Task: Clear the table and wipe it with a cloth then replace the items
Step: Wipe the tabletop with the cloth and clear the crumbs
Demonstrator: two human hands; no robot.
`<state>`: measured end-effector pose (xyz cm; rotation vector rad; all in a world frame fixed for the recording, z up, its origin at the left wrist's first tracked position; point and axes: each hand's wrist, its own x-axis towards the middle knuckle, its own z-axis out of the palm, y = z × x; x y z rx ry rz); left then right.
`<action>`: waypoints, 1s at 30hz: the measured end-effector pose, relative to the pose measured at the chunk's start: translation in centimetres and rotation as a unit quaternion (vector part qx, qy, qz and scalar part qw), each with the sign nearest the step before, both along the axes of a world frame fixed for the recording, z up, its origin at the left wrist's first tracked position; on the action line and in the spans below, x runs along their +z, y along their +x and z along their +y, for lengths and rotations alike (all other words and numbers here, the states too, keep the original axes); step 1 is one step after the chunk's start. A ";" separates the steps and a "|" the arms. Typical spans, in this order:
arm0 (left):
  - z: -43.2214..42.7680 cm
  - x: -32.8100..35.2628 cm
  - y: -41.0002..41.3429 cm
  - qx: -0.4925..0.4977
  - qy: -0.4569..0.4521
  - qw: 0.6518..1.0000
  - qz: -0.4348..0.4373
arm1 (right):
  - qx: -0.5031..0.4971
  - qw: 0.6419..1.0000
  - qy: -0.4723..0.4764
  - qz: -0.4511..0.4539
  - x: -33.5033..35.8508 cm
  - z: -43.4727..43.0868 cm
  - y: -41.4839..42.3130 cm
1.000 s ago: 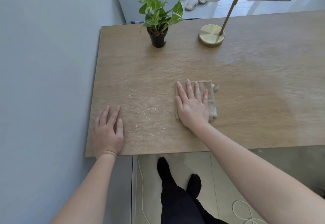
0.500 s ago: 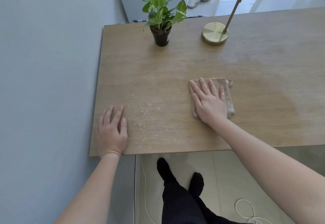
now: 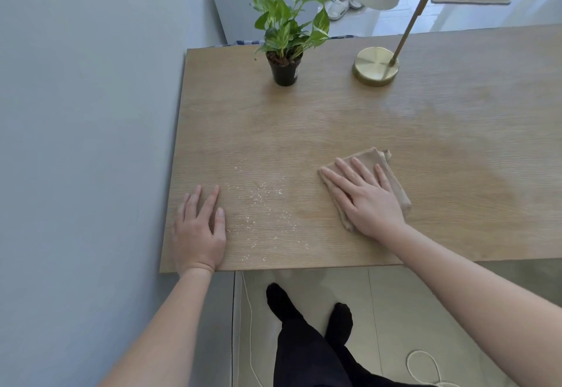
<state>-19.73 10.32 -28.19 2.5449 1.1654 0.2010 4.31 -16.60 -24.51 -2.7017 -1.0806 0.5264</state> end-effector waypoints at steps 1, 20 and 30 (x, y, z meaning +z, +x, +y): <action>0.0 0.0 0.0 0.000 -0.001 1.000 -0.001 | -0.029 1.000 0.007 0.000 -0.3 1.8 0.1; 4.6 -0.2 -2.2 -0.088 0.024 0.996 -0.006 | -0.118 0.992 -0.037 -0.017 -0.5 2.2 0.1; 4.6 -0.3 -2.1 -0.078 0.027 0.997 0.002 | 0.070 0.997 -0.028 -0.012 -0.3 -0.2 -9.2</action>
